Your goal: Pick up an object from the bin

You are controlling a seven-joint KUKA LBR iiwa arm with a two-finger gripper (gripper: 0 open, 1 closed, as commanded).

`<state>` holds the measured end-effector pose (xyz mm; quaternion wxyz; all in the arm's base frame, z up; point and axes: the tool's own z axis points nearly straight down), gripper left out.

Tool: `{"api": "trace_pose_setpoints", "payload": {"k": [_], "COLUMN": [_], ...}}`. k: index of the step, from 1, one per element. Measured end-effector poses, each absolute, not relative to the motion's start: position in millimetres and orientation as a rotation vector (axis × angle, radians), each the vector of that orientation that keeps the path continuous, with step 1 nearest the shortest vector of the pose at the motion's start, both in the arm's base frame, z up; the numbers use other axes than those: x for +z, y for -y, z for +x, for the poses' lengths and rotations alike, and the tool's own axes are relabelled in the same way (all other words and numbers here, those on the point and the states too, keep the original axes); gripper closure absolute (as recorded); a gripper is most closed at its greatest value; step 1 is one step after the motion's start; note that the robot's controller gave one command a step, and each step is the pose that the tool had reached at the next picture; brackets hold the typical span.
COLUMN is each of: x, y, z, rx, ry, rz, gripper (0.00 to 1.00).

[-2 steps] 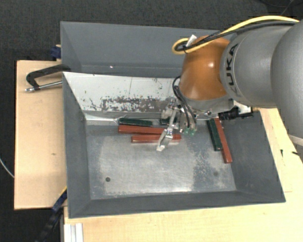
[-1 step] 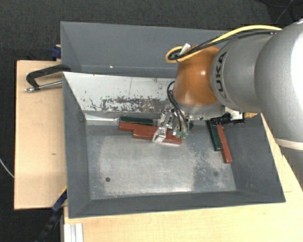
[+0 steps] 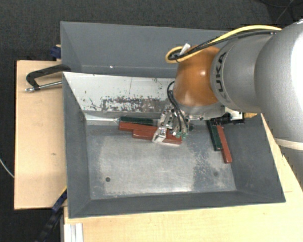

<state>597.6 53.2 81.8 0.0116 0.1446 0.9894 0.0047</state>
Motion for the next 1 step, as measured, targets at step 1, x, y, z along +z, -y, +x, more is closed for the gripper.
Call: {"api": "trace_pose_setpoints", "payload": {"k": [1], "x": [291.2], "y": [-56.1], "z": [589.6], "rx": [0.004], "ry": [-3.108], "rz": [0.415], "gripper": [1.0]}}
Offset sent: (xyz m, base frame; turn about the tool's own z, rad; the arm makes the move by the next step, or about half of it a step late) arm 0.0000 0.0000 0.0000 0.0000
